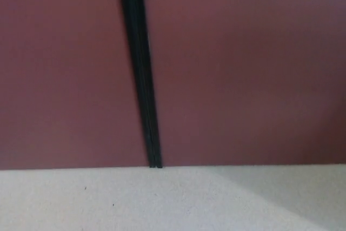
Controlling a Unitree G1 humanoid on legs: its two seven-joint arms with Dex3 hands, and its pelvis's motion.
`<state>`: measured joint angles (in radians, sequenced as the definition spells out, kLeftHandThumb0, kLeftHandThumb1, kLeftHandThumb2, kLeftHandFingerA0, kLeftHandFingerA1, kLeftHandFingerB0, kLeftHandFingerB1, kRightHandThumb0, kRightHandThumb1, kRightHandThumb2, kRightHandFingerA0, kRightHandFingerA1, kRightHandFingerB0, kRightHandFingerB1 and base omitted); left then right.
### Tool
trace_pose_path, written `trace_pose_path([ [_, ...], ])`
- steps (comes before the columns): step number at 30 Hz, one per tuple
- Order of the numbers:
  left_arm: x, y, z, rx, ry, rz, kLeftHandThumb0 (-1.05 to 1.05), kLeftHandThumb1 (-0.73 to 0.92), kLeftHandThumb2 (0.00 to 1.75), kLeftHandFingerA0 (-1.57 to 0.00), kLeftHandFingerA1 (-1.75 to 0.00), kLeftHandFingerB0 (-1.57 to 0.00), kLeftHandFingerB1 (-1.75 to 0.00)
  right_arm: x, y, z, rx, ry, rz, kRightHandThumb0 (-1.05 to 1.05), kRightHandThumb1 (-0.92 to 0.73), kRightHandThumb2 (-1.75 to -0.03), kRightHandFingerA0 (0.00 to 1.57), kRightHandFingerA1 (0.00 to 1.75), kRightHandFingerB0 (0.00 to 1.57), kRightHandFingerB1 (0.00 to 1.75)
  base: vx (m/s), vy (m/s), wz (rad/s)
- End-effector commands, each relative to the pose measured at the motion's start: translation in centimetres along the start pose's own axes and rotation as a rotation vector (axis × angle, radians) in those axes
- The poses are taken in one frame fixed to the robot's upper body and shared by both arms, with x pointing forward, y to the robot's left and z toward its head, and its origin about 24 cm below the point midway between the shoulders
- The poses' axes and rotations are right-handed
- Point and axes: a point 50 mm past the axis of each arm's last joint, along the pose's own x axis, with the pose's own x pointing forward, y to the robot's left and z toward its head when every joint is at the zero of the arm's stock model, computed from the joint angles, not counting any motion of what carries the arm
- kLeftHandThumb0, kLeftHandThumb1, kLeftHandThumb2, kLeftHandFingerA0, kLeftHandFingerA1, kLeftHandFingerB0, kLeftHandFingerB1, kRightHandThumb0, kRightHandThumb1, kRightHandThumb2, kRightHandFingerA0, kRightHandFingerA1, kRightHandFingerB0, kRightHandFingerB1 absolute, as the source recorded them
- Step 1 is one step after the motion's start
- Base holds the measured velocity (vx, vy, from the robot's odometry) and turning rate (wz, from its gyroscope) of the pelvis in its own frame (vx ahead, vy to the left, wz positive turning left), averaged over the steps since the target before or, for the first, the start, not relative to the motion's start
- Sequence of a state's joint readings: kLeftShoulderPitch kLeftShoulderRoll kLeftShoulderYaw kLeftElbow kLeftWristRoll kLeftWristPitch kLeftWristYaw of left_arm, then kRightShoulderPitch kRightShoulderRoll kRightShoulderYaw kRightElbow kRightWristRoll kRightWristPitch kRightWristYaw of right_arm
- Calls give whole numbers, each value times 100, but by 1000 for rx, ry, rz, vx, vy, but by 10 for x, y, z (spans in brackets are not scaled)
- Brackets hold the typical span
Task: The robot walks towards the door handle and put its right hand on it and twist the handle
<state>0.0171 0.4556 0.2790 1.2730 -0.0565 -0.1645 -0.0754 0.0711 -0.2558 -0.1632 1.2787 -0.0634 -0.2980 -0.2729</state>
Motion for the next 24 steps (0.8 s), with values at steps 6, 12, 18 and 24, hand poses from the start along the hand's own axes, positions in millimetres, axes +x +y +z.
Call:
trace_pose_path([
  [6, -1, 4, -3, 21, 4, 18, 2, 55, 95, -51, -68, -17, -49, -2, 4, -4, -15, 18, 15, -4, -63, -57, 68, 51, 46, 40, 188, 77, -9],
  [12, -1, 4, -2, 54, 9, 10, 1, 54, 95, -53, -69, -18, -49, -4, 4, -9, -41, 21, 14, -4, -63, -57, 67, 50, 46, 40, 239, 187, 5],
  [18, -1, 5, -1, 54, 5, 7, 0, 54, 95, -53, -68, -19, -49, -5, 6, -10, -37, 33, 17, -5, -63, -57, 66, 50, 46, 40, 85, 17, 3],
  [24, -1, 5, -1, 56, 3, 14, 0, 54, 95, -53, -68, -20, -50, -4, 8, -10, -30, 51, 25, -3, -63, -57, 66, 49, 46, 40, 49, -153, -13],
])
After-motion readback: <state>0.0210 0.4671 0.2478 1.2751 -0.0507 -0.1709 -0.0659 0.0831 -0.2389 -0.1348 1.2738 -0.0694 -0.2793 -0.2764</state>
